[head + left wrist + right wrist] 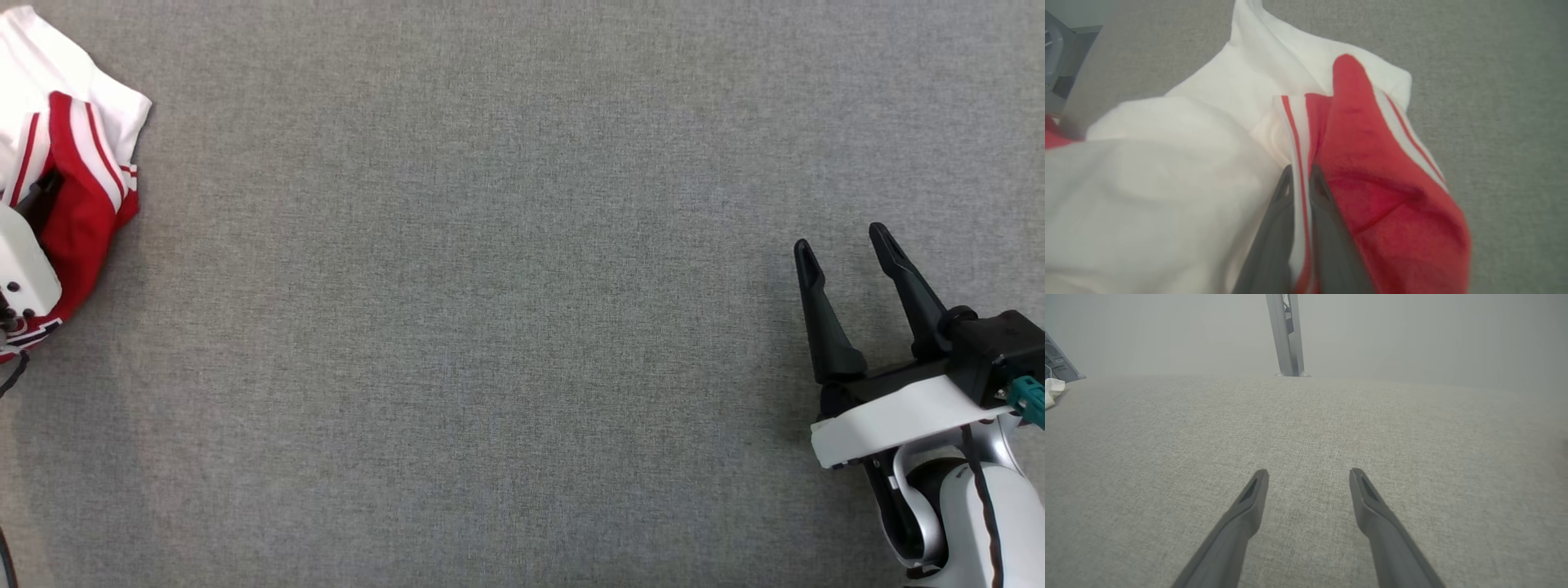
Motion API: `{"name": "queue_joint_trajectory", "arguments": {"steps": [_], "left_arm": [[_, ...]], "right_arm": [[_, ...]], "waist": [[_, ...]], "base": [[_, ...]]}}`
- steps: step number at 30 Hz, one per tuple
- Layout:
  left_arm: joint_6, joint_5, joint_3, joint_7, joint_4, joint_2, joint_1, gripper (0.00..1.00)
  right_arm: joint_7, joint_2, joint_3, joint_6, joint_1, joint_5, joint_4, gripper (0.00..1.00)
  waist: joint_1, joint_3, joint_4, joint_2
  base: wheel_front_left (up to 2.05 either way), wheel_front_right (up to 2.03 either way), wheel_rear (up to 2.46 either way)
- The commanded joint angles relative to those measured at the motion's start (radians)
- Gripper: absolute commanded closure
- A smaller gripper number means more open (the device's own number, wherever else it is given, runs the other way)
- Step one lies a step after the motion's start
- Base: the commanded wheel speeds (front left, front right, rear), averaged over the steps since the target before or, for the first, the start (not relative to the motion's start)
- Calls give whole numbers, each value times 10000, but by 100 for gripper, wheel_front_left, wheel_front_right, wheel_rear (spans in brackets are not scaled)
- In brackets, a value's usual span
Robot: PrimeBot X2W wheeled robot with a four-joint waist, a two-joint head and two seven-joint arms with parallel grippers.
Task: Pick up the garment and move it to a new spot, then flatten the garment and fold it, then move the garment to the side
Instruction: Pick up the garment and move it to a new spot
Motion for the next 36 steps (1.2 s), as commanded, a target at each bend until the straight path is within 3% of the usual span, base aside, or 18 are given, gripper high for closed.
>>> {"name": "queue_joint_trajectory", "arguments": {"steps": [1, 21, 29, 36], "left_arm": [[-11, -113, -136, 119, -65, 148, -60, 100], [-12, -317, -952, 190, -2061, 2016, -524, 100], [-12, -361, -1630, 379, -3563, 2430, -822, 100], [-12, -353, -2537, 510, -5050, 2342, -1284, 100]], "right_arm": [[-95, -58, 14, 1, 46, 15, 53, 0], [-959, -60, 553, 1, 40, 1049, 1634, 0], [-1296, -61, 696, 1, 80, 1399, 2190, 0], [-1444, -61, 757, 1, 48, 1576, 2424, 0]], "waist": [[0, -120, 0, 0], [0, -2302, -617, 0], [0, -3047, -1322, 0], [0, -3232, -2042, 0]], "base": [[0, 0, 0], [0, 0, 0], [0, 0, 0], [0, 0, 0]]}}
